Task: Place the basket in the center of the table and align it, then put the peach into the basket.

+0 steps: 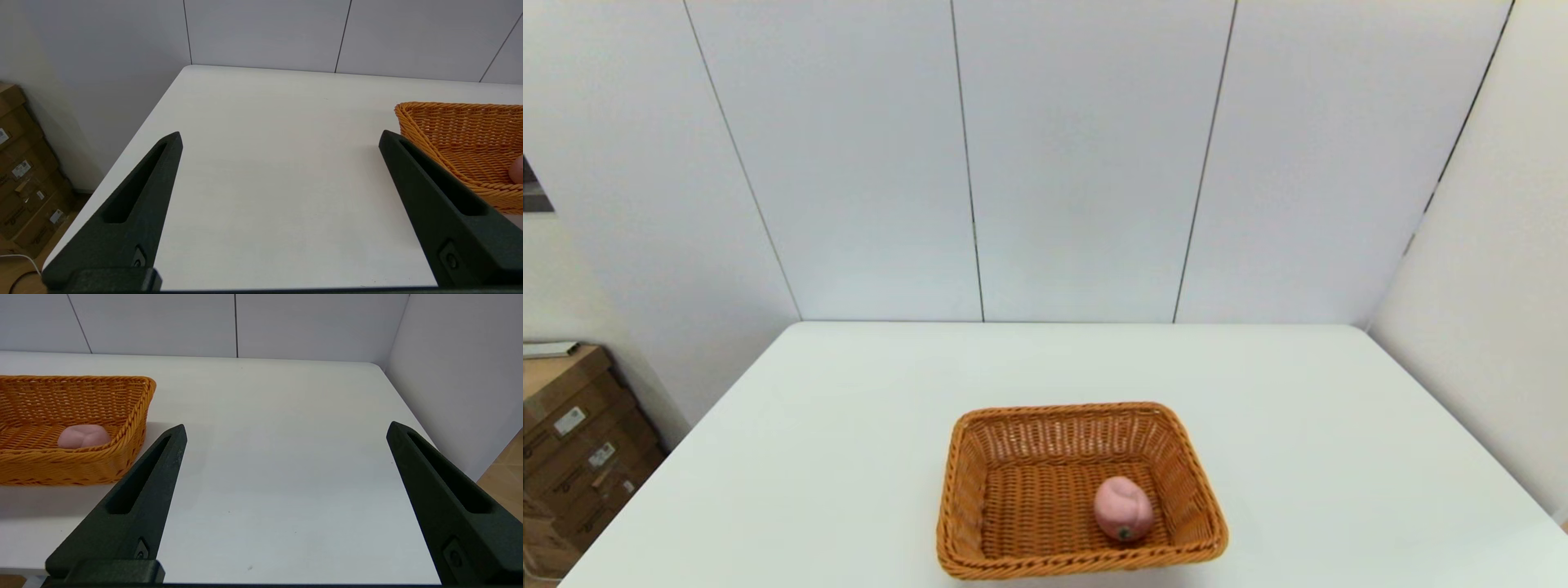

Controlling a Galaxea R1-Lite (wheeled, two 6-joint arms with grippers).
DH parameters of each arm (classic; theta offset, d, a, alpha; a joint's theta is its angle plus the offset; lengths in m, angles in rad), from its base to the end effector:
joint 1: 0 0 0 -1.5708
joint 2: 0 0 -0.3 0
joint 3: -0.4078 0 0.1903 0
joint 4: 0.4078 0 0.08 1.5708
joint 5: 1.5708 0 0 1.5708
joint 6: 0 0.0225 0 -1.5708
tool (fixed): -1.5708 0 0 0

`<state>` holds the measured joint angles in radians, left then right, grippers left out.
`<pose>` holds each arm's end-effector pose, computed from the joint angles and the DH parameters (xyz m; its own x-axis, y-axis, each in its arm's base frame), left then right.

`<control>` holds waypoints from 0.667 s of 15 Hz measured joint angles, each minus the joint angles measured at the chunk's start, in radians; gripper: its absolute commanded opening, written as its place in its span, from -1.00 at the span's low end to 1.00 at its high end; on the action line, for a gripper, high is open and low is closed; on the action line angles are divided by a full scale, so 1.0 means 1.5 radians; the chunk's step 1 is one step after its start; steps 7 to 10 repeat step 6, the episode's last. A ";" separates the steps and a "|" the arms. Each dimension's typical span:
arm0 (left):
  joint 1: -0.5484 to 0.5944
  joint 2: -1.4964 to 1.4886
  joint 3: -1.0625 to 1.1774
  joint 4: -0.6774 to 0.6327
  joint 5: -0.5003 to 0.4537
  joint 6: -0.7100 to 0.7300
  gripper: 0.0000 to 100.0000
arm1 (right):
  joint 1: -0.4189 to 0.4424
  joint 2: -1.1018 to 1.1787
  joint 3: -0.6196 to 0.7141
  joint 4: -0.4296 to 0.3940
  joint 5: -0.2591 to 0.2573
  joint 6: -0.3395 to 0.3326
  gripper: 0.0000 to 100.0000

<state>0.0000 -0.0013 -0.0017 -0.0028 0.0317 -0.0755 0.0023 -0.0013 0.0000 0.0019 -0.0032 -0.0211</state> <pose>-0.0230 0.0007 0.0762 0.9995 0.0317 0.0058 -0.0312 0.9967 -0.0756 -0.0229 -0.0001 0.0752 1.0000 -0.0009 -0.0006 0.0009 0.9998 -0.0211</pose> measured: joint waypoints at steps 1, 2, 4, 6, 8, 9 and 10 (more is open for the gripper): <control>0.000 0.000 0.000 0.000 0.000 0.000 1.00 | 0.000 0.000 0.000 0.000 0.000 0.000 1.00; 0.000 0.000 0.000 0.000 0.000 0.000 1.00 | 0.000 0.000 0.000 0.000 -0.001 0.000 1.00; 0.000 0.000 0.000 0.000 0.000 0.000 1.00 | 0.000 0.000 0.000 0.000 -0.001 0.002 1.00; 0.000 0.000 0.000 0.000 0.000 0.000 1.00 | 0.000 0.000 0.000 0.000 -0.001 0.004 1.00; 0.000 0.000 0.000 0.000 0.000 0.000 1.00 | 0.000 0.000 0.000 0.000 -0.001 0.004 1.00; 0.000 0.000 0.000 0.000 0.000 0.000 1.00 | 0.000 0.000 0.000 0.000 -0.001 0.004 1.00; 0.000 0.000 0.000 0.000 0.000 0.000 1.00 | 0.000 0.000 0.000 0.000 -0.001 0.004 1.00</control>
